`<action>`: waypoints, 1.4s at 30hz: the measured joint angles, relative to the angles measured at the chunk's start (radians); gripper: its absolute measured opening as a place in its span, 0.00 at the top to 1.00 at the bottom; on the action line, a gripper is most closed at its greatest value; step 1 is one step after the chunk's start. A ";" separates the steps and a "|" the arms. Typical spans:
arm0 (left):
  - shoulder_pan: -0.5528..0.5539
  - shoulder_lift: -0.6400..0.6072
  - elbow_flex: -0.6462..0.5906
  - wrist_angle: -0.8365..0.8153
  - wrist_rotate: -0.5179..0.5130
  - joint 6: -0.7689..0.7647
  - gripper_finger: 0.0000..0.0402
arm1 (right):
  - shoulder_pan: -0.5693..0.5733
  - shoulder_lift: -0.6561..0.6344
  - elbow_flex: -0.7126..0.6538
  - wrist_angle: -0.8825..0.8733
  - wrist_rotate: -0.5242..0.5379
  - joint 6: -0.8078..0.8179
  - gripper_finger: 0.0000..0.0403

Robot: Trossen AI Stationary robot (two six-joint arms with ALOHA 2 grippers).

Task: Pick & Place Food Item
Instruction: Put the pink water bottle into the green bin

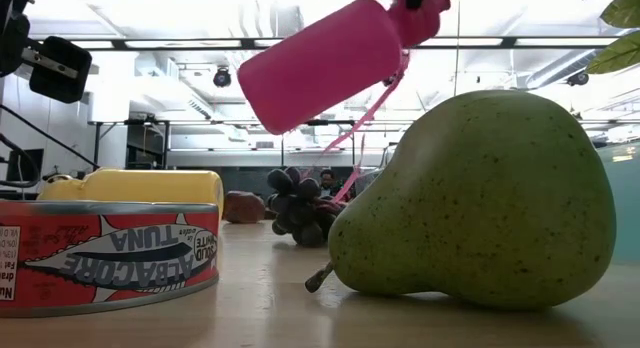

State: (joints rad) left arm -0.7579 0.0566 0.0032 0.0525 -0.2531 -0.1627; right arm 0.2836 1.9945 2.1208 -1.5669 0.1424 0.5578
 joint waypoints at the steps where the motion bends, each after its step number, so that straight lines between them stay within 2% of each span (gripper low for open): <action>1: 0.000 0.000 0.000 0.000 0.000 0.000 1.00 | 0.000 0.000 0.000 0.000 0.007 -0.001 0.43; 8: 0.000 0.000 0.000 0.000 0.000 0.000 1.00 | 0.006 -0.012 0.000 0.005 0.048 0.013 0.43; 13: 0.000 0.000 0.000 0.000 0.000 0.000 1.00 | 0.026 -0.038 0.002 0.073 0.093 0.014 0.43; 21: 0.000 0.000 0.000 0.000 0.000 0.000 1.00 | 0.061 -0.001 0.002 0.148 0.095 0.014 0.43; 27: 0.000 0.000 0.000 0.000 0.000 0.000 1.00 | 0.083 0.068 0.000 0.169 0.047 0.016 0.43; 33: 0.000 0.000 0.000 0.000 0.000 0.000 1.00 | 0.103 0.111 0.000 0.241 -0.067 -0.005 0.43; 42: 0.000 0.000 0.000 0.000 0.000 0.000 1.00 | 0.131 0.111 0.000 0.301 -0.065 -0.033 0.43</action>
State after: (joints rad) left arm -0.7582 0.0563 0.0032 0.0525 -0.2527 -0.1626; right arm 0.4144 2.1052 2.1204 -1.2656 0.0779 0.5253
